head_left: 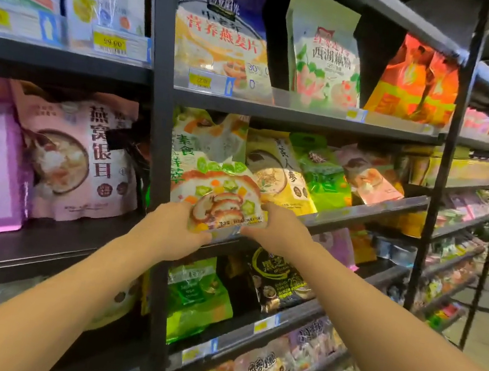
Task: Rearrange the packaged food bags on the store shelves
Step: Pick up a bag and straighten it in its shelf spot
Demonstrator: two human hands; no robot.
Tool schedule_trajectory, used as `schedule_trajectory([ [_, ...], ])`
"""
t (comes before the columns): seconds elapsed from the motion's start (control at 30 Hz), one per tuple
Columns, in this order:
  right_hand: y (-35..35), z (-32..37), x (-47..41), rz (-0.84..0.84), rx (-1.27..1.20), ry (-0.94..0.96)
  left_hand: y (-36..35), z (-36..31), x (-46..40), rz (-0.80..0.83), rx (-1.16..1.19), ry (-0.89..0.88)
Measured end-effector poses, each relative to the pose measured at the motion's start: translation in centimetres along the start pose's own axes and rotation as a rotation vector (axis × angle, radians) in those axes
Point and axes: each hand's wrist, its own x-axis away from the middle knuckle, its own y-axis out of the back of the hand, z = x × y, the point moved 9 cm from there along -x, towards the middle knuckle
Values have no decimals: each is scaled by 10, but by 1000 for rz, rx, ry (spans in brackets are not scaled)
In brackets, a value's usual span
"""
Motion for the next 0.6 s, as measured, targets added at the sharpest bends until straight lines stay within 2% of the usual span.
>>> schedule_trajectory([
  [0.23,0,-10,-66,34,-41,192,-8,-6,-8,-107,-143,264],
  [0.37,-7,-16,-92,72,-126,297,-11,-10,-14,-86,-231,457],
  [0.6,-21,-26,-116,183,-220,409,-17,-19,-20,-89,-204,746],
])
